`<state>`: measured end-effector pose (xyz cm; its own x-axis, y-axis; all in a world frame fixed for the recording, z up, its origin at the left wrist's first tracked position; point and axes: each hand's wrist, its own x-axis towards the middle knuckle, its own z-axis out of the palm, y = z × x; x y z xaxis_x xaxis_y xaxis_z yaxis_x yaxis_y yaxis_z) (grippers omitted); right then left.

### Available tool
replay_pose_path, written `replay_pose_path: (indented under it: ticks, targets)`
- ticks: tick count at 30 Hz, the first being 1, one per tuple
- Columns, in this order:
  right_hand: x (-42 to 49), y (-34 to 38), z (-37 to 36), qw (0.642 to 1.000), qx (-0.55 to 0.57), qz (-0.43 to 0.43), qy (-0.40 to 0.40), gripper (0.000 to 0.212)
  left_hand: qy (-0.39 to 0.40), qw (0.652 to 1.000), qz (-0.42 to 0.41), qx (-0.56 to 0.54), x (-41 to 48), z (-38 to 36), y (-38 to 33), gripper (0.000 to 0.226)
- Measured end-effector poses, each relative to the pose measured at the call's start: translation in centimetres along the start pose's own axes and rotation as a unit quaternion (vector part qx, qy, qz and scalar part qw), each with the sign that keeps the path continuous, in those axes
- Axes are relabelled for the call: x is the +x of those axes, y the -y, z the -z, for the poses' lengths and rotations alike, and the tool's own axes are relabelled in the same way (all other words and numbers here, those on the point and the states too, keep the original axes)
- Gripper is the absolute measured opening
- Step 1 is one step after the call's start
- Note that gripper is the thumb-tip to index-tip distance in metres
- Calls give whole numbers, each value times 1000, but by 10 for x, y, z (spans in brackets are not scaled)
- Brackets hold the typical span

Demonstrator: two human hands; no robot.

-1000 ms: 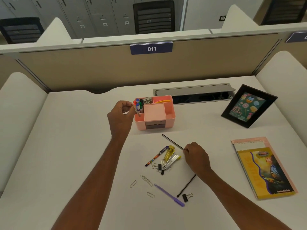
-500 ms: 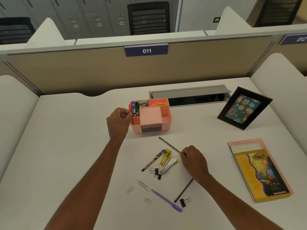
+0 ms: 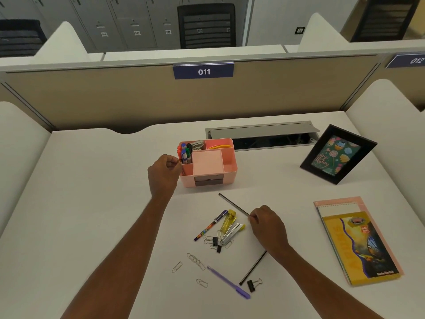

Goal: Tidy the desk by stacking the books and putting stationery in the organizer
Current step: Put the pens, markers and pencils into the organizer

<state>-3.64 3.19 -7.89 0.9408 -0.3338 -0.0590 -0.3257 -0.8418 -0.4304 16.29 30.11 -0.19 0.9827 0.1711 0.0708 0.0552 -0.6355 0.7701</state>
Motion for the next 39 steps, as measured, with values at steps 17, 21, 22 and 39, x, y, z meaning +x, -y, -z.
replay_pose_path:
  ticks: [17,21,22,39]
  targets:
    - [7,32,74,981,187,-5,-47,10,14,1000,17,0,0,3,2,21]
    - [17,57,96,968,245,11,-55,12,7,999,31,-12,-8,7,-1,30]
    - [20,64,101,966,251,22,-56,13,2,999,35,-16,-11,9,-2,32]
    - [78,199,120,934,231,256,-87,17,41,961,-234,-139,-54,49,-66,34]
